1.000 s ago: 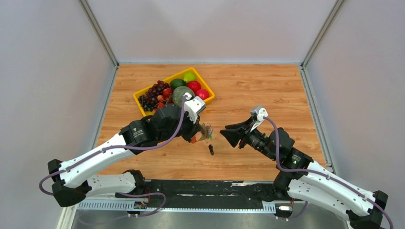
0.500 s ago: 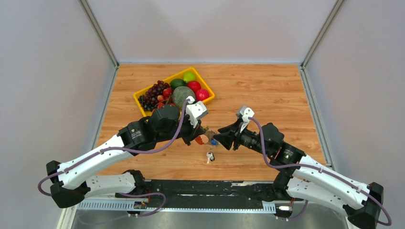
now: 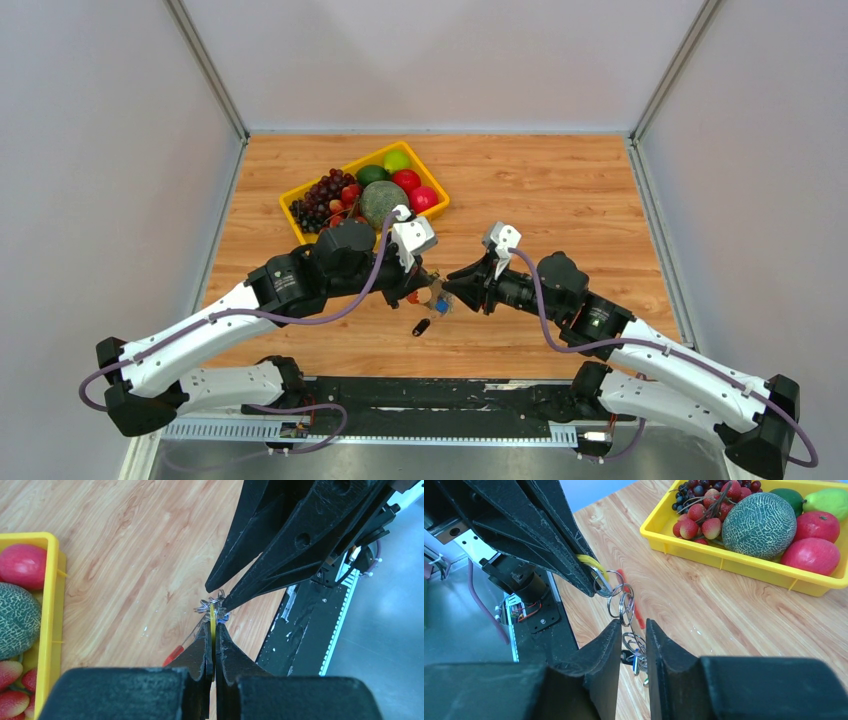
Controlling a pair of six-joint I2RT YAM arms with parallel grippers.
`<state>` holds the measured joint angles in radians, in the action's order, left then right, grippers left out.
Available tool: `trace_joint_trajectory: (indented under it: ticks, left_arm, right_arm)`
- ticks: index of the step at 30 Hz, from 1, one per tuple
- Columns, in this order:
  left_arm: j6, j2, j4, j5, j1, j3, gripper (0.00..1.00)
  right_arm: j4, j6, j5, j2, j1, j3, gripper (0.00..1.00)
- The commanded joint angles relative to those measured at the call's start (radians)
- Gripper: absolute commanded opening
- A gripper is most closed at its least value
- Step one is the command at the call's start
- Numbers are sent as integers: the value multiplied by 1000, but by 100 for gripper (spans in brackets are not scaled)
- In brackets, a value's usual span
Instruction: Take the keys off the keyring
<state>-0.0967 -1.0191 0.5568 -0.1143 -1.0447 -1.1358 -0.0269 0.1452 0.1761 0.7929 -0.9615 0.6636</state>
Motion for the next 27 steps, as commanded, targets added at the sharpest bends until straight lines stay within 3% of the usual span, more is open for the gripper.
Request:
trace_joint_trajectory:
  ticks: [1, 11, 13, 16, 18, 27]
  left_arm:
    - [27, 22, -63, -37, 2, -12, 0]
    - [21, 8, -66, -60, 2, -16, 0]
    - [18, 7, -70, -62, 2, -18, 0]
    - [16, 5, -73, -65, 2, -20, 0]
    - [12, 3, -73, -59, 2, -22, 0]
    - [-95, -31, 2, 54, 1, -41, 0]
  right_arm:
    - [52, -27, 9, 1, -1, 52, 26]
    - [99, -38, 47, -16, -1, 33, 23]
    - [101, -47, 67, -9, 0, 35, 14]
    - [102, -42, 84, -4, 0, 36, 11]
    - [102, -39, 82, -5, -1, 39, 0]
    - [119, 12, -19, -76, -2, 13, 0]
